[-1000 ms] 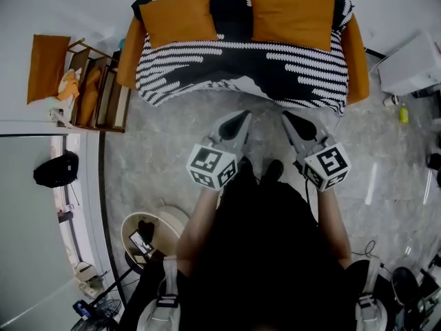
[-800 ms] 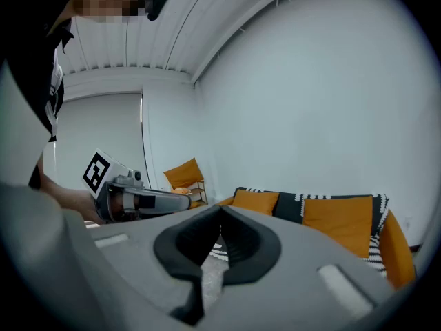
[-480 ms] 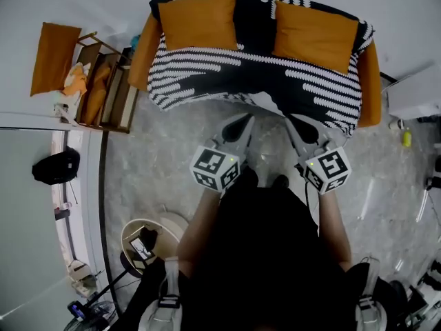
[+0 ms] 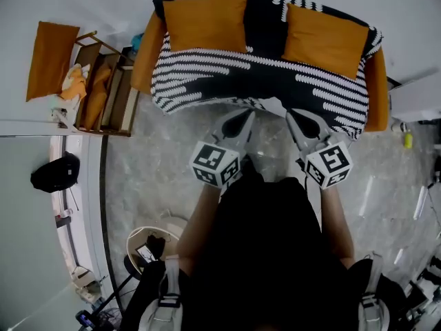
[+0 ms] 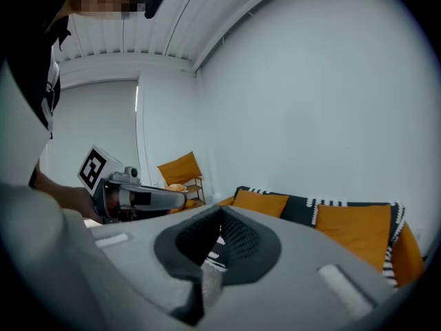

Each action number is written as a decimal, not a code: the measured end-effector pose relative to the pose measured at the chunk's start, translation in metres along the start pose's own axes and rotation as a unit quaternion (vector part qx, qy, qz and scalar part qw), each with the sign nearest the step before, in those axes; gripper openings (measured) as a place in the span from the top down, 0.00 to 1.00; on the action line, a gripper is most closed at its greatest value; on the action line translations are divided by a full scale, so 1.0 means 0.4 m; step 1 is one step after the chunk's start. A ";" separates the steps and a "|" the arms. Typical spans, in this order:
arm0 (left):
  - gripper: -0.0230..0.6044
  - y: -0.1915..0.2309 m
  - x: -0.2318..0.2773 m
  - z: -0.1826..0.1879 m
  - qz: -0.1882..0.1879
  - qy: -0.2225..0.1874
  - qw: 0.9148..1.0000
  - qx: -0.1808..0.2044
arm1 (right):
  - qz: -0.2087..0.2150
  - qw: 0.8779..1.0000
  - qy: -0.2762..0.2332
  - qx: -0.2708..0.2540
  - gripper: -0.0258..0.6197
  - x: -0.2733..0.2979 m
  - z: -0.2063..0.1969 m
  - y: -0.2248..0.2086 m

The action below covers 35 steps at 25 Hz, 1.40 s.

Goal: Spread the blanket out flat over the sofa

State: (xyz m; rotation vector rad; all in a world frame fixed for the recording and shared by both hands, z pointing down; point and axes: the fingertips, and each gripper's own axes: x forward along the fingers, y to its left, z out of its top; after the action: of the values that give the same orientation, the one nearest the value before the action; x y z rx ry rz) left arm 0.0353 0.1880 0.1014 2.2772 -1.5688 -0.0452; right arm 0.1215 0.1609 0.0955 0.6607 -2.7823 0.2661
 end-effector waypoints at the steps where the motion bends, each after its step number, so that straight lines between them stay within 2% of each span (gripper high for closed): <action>1: 0.95 0.017 0.000 -0.002 -0.001 0.002 1.000 -0.002 | -0.002 1.000 0.003 0.000 0.96 0.014 -0.002 0.002; 8: 0.95 0.062 0.002 -0.066 -0.013 0.033 0.999 -0.031 | -0.001 0.999 0.049 0.015 0.96 0.062 -0.070 0.010; 17: 0.95 0.094 0.076 -0.151 0.009 0.067 0.996 -0.056 | 0.035 0.995 0.093 0.023 0.96 0.118 -0.143 -0.070; 23: 0.95 0.119 0.195 -0.189 0.048 0.087 0.993 -0.068 | 0.069 0.991 0.118 0.015 0.96 0.164 -0.155 -0.193; 28: 0.95 0.151 0.339 -0.261 0.095 0.094 0.988 -0.079 | 0.121 0.983 0.136 0.009 0.96 0.214 -0.217 -0.326; 32: 0.95 0.195 0.401 -0.317 0.148 0.097 0.980 -0.093 | 0.172 0.973 0.155 0.004 0.96 0.275 -0.274 -0.380; 35: 0.95 0.230 0.436 -0.354 0.173 0.097 0.975 -0.101 | 0.198 0.967 0.162 -0.002 0.96 0.325 -0.305 -0.404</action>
State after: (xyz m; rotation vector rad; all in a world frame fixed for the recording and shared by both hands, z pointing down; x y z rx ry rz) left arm 0.0521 0.0417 0.2941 1.7731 -1.7430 0.1026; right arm 0.1110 -0.0060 0.2685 0.0418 -2.5667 0.4045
